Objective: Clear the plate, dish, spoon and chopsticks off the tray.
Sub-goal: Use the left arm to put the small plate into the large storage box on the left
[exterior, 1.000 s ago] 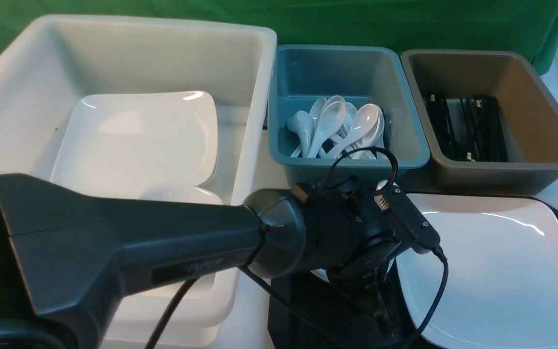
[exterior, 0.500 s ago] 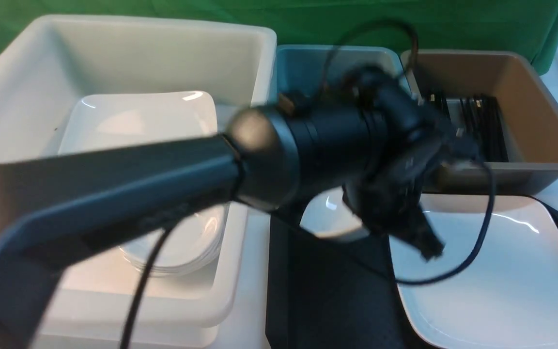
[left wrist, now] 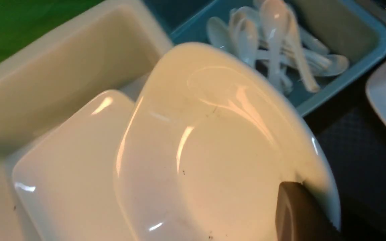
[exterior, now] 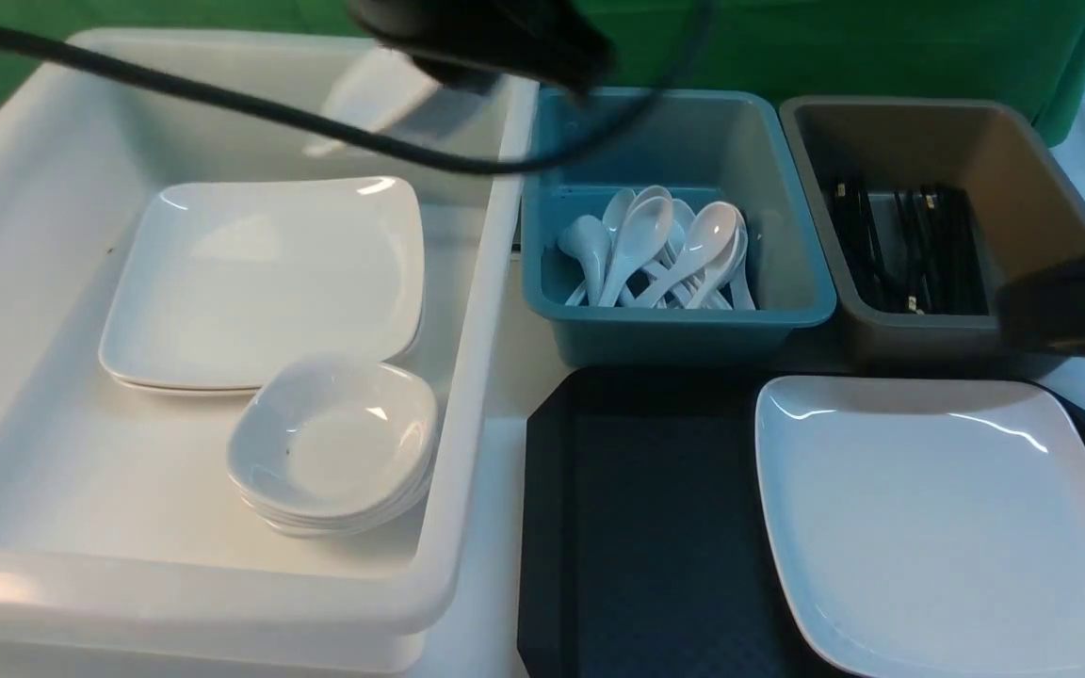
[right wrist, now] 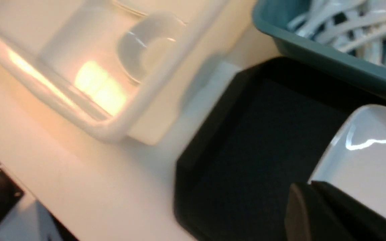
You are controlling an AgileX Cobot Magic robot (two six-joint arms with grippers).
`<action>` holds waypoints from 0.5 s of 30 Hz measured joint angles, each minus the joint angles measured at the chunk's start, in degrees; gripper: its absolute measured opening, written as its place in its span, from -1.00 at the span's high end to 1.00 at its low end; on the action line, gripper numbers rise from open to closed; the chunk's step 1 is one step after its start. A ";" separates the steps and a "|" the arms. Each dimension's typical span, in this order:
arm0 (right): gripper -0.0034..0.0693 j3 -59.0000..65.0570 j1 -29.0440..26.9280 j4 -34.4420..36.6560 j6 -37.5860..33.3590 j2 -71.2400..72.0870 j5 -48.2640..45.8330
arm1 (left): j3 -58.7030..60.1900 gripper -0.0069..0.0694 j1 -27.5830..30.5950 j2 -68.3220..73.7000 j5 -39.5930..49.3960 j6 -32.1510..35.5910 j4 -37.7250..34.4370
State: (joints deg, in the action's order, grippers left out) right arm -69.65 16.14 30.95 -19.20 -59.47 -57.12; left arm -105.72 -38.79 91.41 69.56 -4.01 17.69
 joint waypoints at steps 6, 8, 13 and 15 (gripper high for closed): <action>0.83 -2.24 4.44 4.85 -3.55 -7.47 0.13 | 14.06 0.74 6.91 -5.47 -1.42 -1.21 -3.42; 0.83 -3.47 7.04 4.72 -4.02 -9.89 0.50 | 18.92 0.74 7.35 -6.16 -3.74 -2.00 -4.37; 0.83 -9.36 14.48 1.04 -2.43 -16.90 1.11 | 32.62 0.74 7.35 -6.22 -14.58 -5.28 -5.62; 0.83 -12.12 16.15 -1.15 -0.89 -19.03 1.11 | 36.40 0.74 7.35 -5.98 -18.48 -6.88 -3.74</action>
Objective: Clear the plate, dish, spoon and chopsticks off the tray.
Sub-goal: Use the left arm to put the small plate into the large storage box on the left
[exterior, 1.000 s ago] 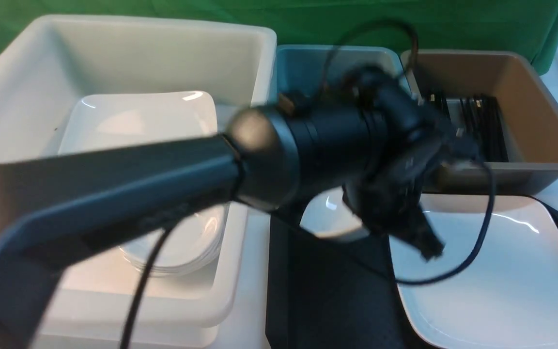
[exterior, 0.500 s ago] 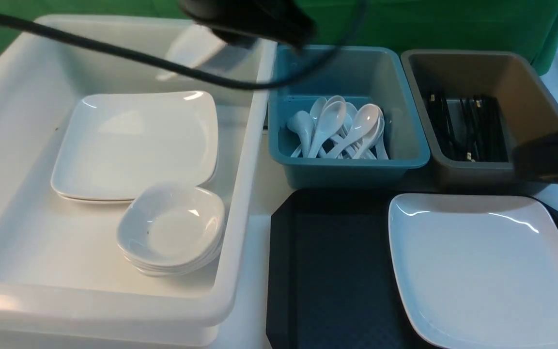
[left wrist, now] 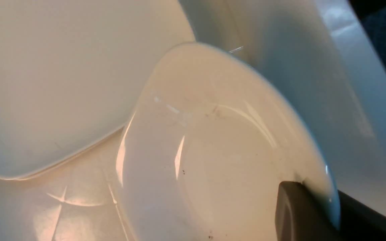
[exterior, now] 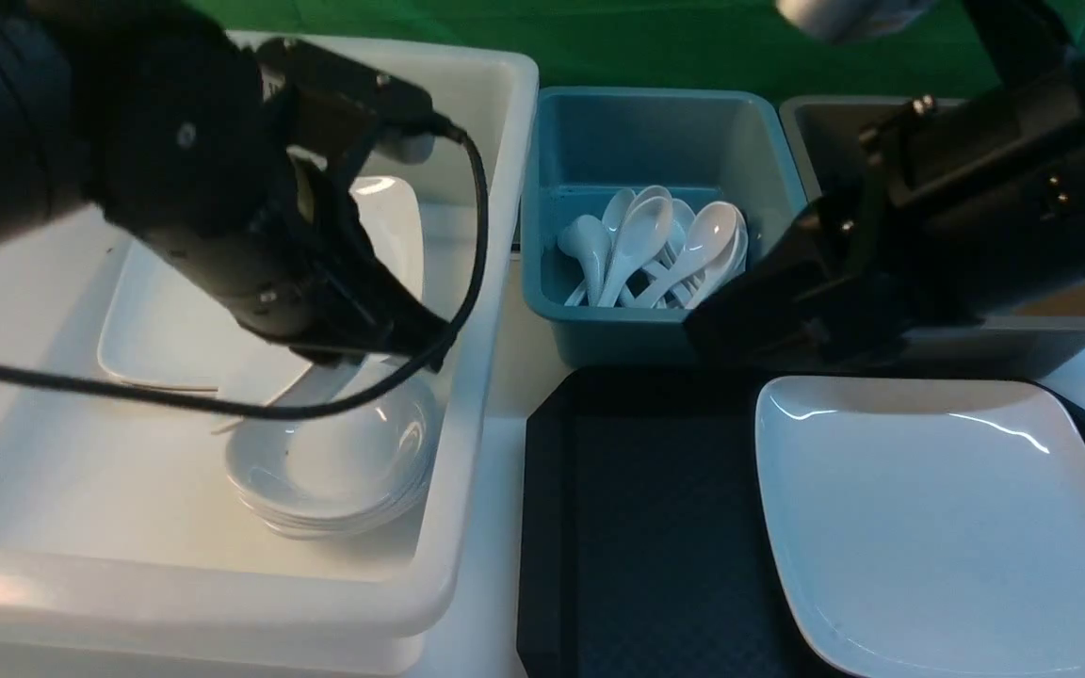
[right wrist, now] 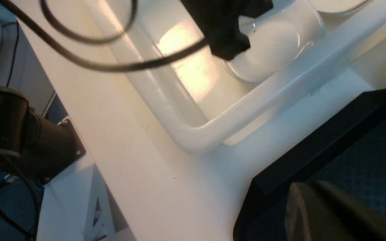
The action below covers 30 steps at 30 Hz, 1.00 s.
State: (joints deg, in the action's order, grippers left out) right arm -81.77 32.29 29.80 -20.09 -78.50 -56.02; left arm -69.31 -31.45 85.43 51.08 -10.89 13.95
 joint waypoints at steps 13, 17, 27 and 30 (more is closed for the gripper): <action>0.83 -8.66 1.02 -5.18 5.50 -2.59 -0.20 | 8.86 0.68 0.05 2.88 -11.29 5.41 -1.97; 0.83 -8.74 1.02 -5.58 5.54 -2.64 -0.60 | 9.02 0.39 0.05 3.24 -10.16 6.94 -2.05; 0.83 -8.74 1.02 -6.28 5.54 -2.67 -1.04 | 5.93 -0.56 0.05 -0.19 -5.49 7.60 -1.21; 0.83 -8.74 1.02 -6.40 5.54 -2.67 -1.16 | 4.56 -0.59 0.05 -3.14 -3.21 7.61 -1.15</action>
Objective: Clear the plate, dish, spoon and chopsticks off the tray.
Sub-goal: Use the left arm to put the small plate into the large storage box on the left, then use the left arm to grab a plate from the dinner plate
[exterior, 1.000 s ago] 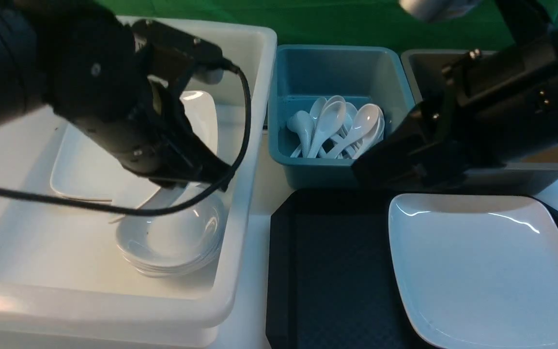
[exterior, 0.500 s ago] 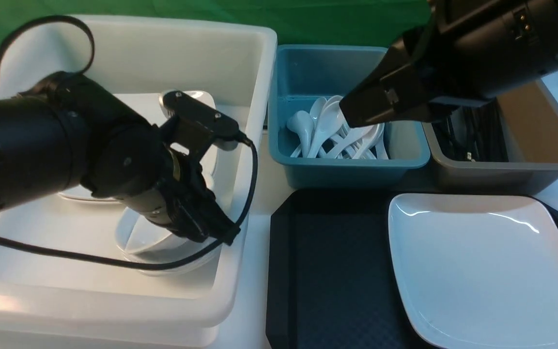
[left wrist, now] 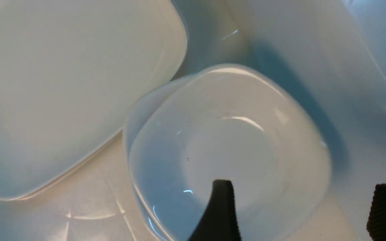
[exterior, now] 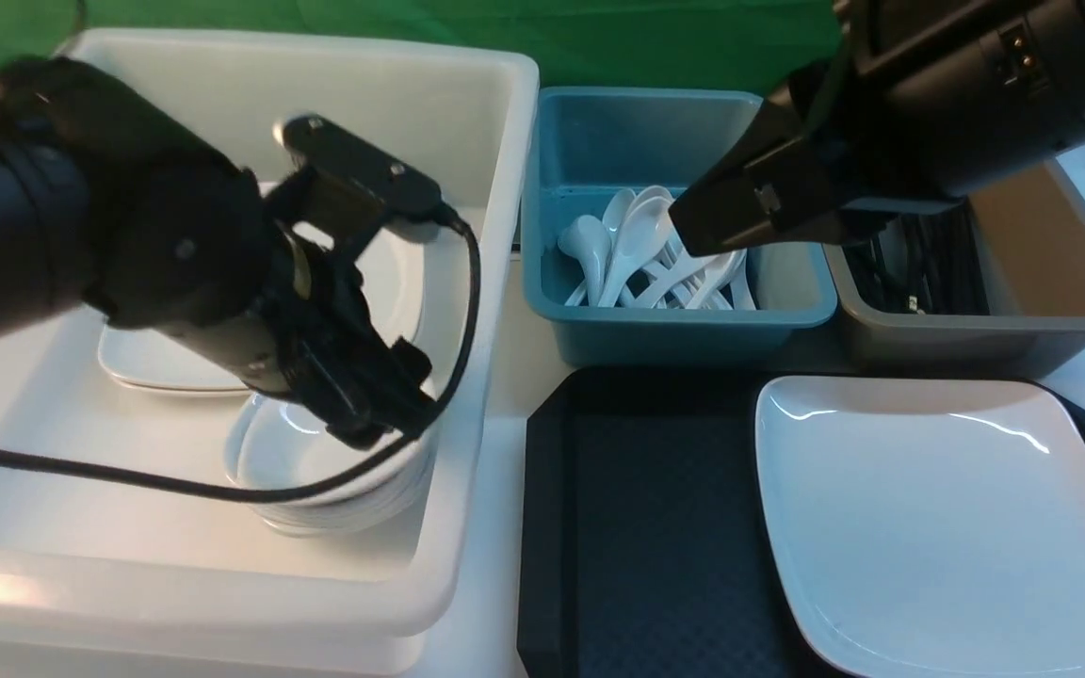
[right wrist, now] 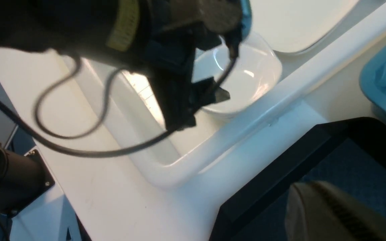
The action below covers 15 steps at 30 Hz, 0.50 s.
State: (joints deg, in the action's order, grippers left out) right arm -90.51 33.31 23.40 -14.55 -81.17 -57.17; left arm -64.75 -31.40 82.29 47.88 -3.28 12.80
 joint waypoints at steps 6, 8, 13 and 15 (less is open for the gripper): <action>0.83 -0.68 -2.09 -2.52 0.25 0.00 -1.80 | -0.50 -0.36 0.00 -4.31 0.75 0.05 -0.89; 0.83 -1.91 -3.93 -5.23 1.03 0.00 -4.97 | -0.50 -0.09 0.00 -4.96 0.75 0.61 -4.00; 0.83 -3.48 -9.32 -10.98 1.90 0.91 -9.67 | -2.10 0.64 -0.89 -3.65 1.11 5.05 -13.95; 0.83 -2.52 -11.66 -12.84 2.18 2.82 -9.67 | -4.79 0.77 -3.10 -1.89 1.19 6.14 -17.73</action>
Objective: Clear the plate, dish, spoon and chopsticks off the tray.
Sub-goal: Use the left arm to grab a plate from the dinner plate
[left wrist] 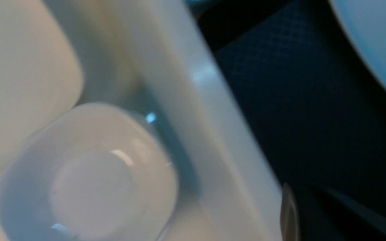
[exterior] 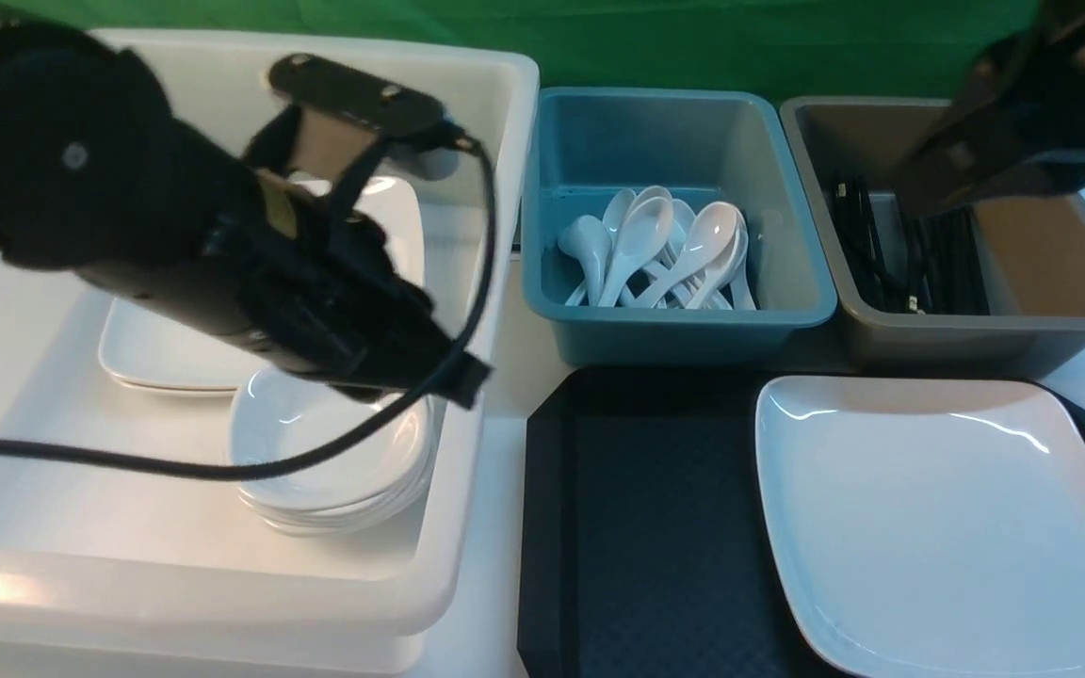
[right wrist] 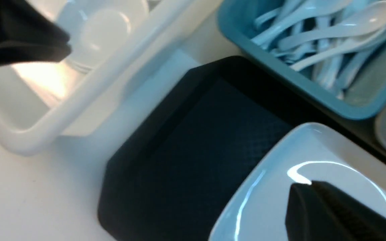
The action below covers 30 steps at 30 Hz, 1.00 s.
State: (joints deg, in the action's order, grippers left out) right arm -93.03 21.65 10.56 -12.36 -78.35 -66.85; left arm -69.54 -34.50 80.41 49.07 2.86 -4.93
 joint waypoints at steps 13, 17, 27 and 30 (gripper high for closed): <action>0.83 24.19 -12.58 -9.58 4.07 18.10 0.05 | -23.46 0.78 -13.82 24.71 3.28 -5.75 -3.21; 0.83 30.74 -15.76 -9.77 4.31 21.57 0.10 | -32.06 0.63 -13.77 32.58 5.59 -6.38 -2.78; 0.83 34.46 -16.85 -8.40 6.55 27.49 0.10 | -47.79 -0.32 -13.32 49.38 6.39 -12.31 1.31; 0.83 34.46 -16.85 -5.46 5.72 29.23 0.07 | -49.04 -0.54 -12.21 52.50 4.77 -13.49 1.36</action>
State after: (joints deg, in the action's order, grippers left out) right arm -58.57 4.80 5.10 -6.64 -49.11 -66.78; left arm -118.58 -46.71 132.91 53.84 -10.63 -3.57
